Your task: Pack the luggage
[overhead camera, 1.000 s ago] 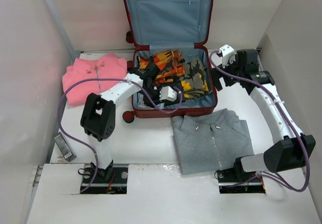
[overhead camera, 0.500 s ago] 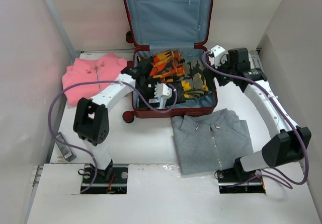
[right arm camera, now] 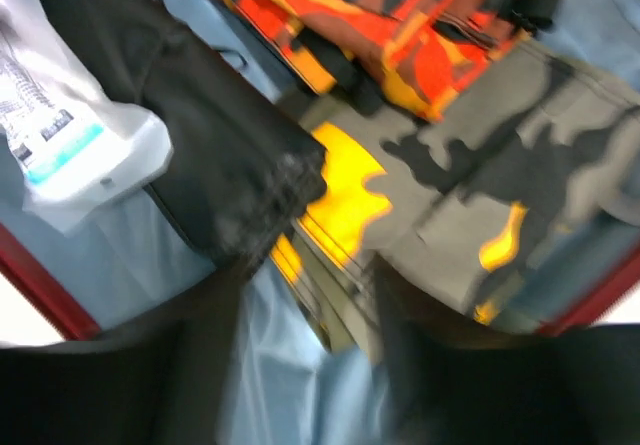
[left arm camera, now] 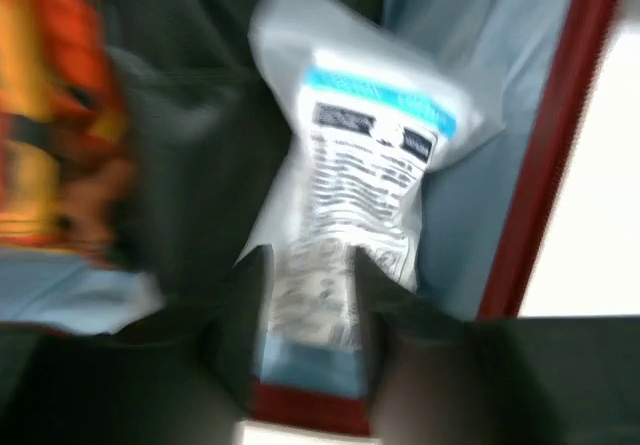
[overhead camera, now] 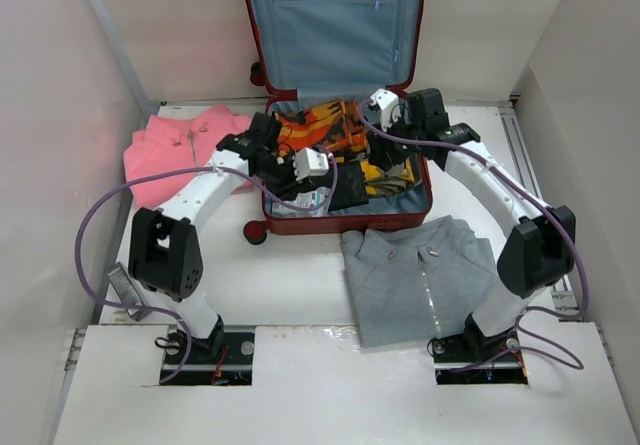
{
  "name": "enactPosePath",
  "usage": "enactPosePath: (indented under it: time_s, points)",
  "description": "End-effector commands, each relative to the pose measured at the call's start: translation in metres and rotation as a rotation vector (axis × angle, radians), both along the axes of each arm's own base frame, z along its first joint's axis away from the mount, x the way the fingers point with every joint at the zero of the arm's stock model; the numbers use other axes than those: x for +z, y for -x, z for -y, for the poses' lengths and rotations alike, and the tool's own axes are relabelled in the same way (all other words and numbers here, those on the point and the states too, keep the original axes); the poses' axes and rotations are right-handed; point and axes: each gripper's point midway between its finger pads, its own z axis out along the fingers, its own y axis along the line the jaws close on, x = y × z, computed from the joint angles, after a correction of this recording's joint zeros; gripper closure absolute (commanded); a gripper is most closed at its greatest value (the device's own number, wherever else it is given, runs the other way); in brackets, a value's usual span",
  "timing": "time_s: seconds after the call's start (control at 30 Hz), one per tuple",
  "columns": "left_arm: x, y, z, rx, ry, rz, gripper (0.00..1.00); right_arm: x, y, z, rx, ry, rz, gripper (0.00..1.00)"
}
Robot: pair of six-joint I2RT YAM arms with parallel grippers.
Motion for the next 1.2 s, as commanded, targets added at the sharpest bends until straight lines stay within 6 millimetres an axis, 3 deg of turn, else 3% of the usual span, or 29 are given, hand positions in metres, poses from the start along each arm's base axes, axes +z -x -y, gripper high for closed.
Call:
enactPosePath:
  time_s: [0.0, 0.03, 0.07, 0.1, 0.13, 0.3, 0.47, 0.53, 0.67, 0.7, 0.73, 0.77, 0.8, 0.83, 0.93, 0.97, 1.0, 1.03, 1.07, 1.1, 1.13, 1.17]
  points:
    - [-0.027, -0.008, -0.005, 0.088, -0.039, -0.004, 0.71, 0.028, -0.015, -0.036, 0.076, -0.15, 0.063, 0.51]
    - [-0.043, -0.004, -0.009, 0.105, -0.059, -0.033, 0.76, 0.022, -0.012, -0.042, 0.088, -0.159, 0.047, 0.56]
    - [-0.046, -0.009, -0.009, 0.112, -0.06, -0.009, 0.77, 0.011, -0.013, -0.044, 0.087, -0.165, 0.02, 0.6]
    - [-0.057, -0.01, -0.014, 0.125, -0.089, -0.015, 0.8, 0.012, -0.015, -0.051, 0.105, -0.177, 0.035, 0.63]
    - [-0.072, -0.005, -0.019, 0.13, -0.116, -0.04, 0.8, 0.004, -0.01, -0.058, 0.119, -0.187, 0.008, 0.67]
    - [-0.103, 0.0, -0.028, 0.145, -0.185, -0.048, 0.81, -0.037, -0.014, -0.075, 0.136, -0.215, -0.077, 0.77]
    - [-0.094, 0.001, -0.033, 0.156, -0.182, -0.044, 0.82, -0.081, -0.022, -0.08, 0.122, -0.197, -0.179, 0.84]
    - [-0.071, -0.004, -0.032, 0.164, -0.146, -0.001, 0.8, -0.102, -0.024, -0.082, 0.11, -0.184, -0.23, 0.86]
    - [-0.017, -0.014, -0.028, 0.198, -0.065, 0.081, 0.51, -0.135, -0.029, -0.079, 0.078, -0.175, -0.294, 0.92]
    - [-0.005, -0.013, -0.026, 0.217, -0.035, 0.081, 0.45, -0.136, -0.031, -0.08, 0.078, -0.175, -0.293, 0.93]
    - [0.024, -0.02, -0.024, 0.236, 0.013, 0.136, 0.37, -0.136, -0.034, -0.076, 0.069, -0.177, -0.292, 0.93]
    - [0.037, -0.019, -0.024, 0.251, 0.031, 0.147, 0.28, -0.13, -0.039, -0.078, 0.072, -0.184, -0.272, 0.93]
    - [0.05, -0.018, -0.022, 0.263, 0.058, 0.154, 0.0, -0.122, -0.043, -0.078, 0.073, -0.182, -0.244, 0.93]
    - [0.08, -0.022, -0.018, 0.308, 0.119, 0.184, 0.0, -0.113, -0.05, -0.079, 0.075, -0.182, -0.211, 0.92]
    - [0.12, -0.035, -0.038, 0.479, 0.198, 0.207, 0.0, -0.084, -0.05, -0.083, 0.116, -0.166, -0.162, 0.83]
    - [0.14, -0.046, -0.056, 0.662, 0.272, 0.181, 0.0, -0.06, -0.057, -0.085, 0.121, -0.172, -0.11, 0.72]
    - [0.151, -0.058, -0.081, 0.819, 0.273, 0.222, 0.0, -0.047, -0.053, -0.086, 0.135, -0.159, -0.09, 0.53]
    - [0.164, -0.062, -0.095, 0.906, 0.306, 0.236, 0.0, -0.035, -0.054, -0.084, 0.123, -0.155, -0.071, 0.52]
    - [0.175, -0.062, -0.113, 0.981, 0.33, 0.246, 0.0, -0.018, -0.055, -0.087, 0.134, -0.151, -0.03, 0.33]
    - [0.178, -0.063, -0.149, 1.103, 0.334, 0.255, 0.0, -0.009, -0.055, -0.084, 0.12, -0.144, -0.017, 0.25]
    - [0.178, -0.059, -0.167, 1.203, 0.355, 0.235, 0.0, 0.002, -0.05, -0.084, 0.124, -0.131, -0.004, 0.16]
    - [0.178, -0.054, -0.191, 1.291, 0.34, 0.252, 0.0, 0.009, -0.052, -0.08, 0.109, -0.116, 0.018, 0.0]
